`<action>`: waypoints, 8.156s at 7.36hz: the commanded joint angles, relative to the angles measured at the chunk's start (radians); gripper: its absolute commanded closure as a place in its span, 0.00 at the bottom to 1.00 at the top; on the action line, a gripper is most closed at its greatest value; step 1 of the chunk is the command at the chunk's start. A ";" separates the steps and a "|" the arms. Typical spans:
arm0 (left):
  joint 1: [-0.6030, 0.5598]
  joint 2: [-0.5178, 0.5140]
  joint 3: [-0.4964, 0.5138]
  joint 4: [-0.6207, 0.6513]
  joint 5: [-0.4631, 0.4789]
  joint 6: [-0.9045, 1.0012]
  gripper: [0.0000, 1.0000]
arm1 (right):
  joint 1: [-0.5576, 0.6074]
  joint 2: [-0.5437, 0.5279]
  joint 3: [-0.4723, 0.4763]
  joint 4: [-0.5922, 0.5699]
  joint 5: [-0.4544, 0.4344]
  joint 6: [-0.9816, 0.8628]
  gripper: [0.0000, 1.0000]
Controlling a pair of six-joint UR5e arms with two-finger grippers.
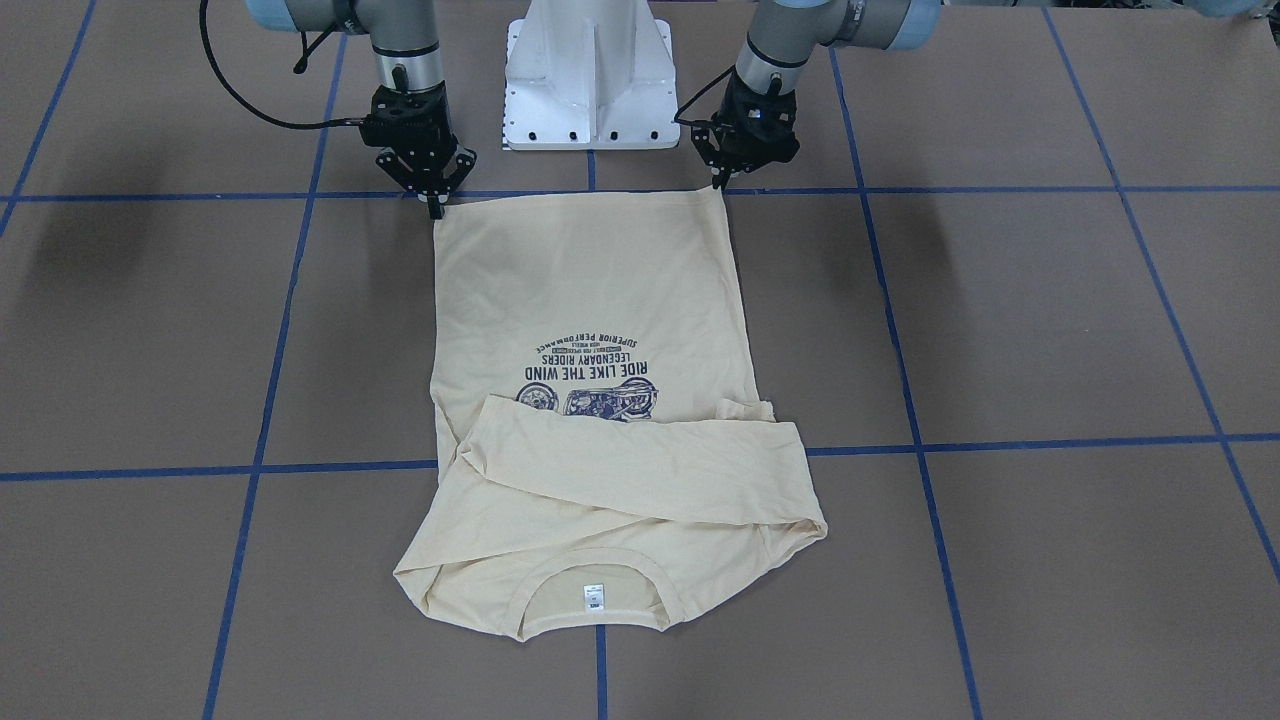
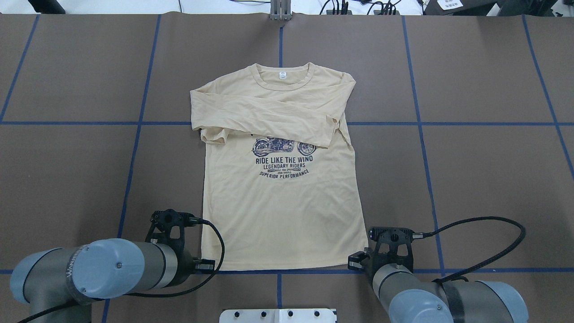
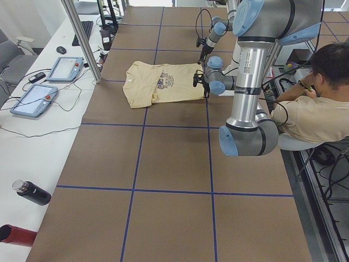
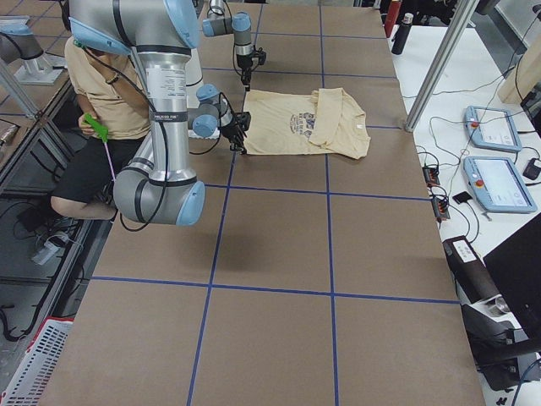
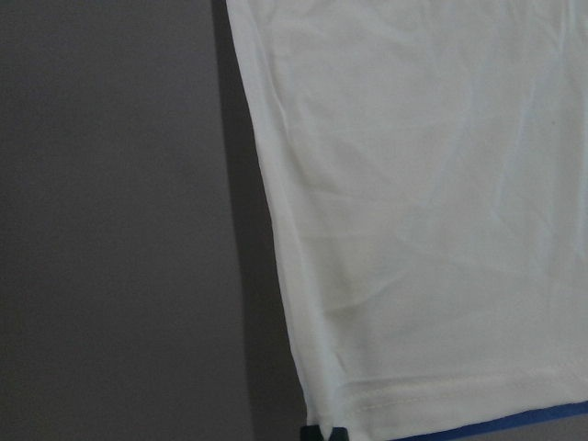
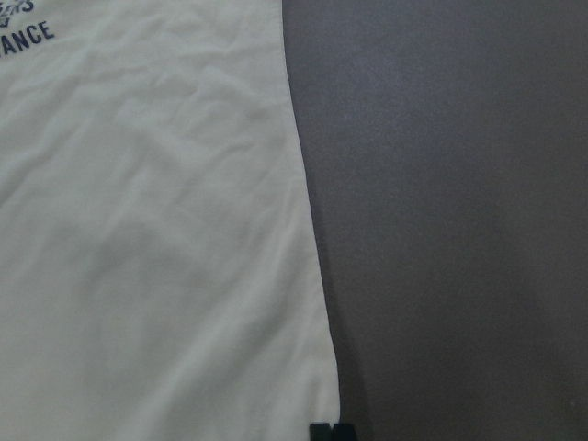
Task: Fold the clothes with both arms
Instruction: 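Lift the hem with both grippers and fold it toward the collar, then release the hem and raise both grippers away from the shirt, then lower the left gripper to the folded shirt's side edge nearest it, then close the left gripper on the shirt's side edge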
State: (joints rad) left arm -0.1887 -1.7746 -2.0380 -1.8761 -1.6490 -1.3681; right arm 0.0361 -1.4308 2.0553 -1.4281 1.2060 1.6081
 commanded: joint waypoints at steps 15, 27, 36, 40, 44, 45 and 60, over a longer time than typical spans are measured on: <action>-0.191 -0.100 -0.240 0.353 -0.052 0.007 1.00 | 0.310 0.250 0.175 -0.387 0.258 -0.105 1.00; -0.380 -0.235 0.257 0.114 0.066 0.110 1.00 | 0.484 0.377 -0.272 -0.085 0.236 -0.171 1.00; -0.434 -0.147 0.132 0.068 0.001 0.326 0.00 | 0.582 0.423 -0.290 -0.069 0.414 -0.325 0.00; -0.231 0.067 0.081 -0.145 0.036 0.097 0.00 | 0.584 0.317 -0.182 -0.048 0.428 -0.335 0.01; -0.126 0.021 0.099 -0.156 0.052 -0.012 0.22 | 0.590 0.316 -0.182 -0.048 0.437 -0.410 0.00; -0.108 0.018 0.102 -0.156 0.052 -0.011 0.35 | 0.590 0.316 -0.182 -0.048 0.437 -0.412 0.00; -0.217 0.052 0.130 -0.152 0.054 0.186 1.00 | 0.588 0.313 -0.184 -0.048 0.435 -0.405 0.00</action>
State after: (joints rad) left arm -0.3371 -1.7365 -1.9178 -2.0282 -1.5972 -1.2619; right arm 0.6247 -1.1196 1.8715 -1.4757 1.6414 1.2002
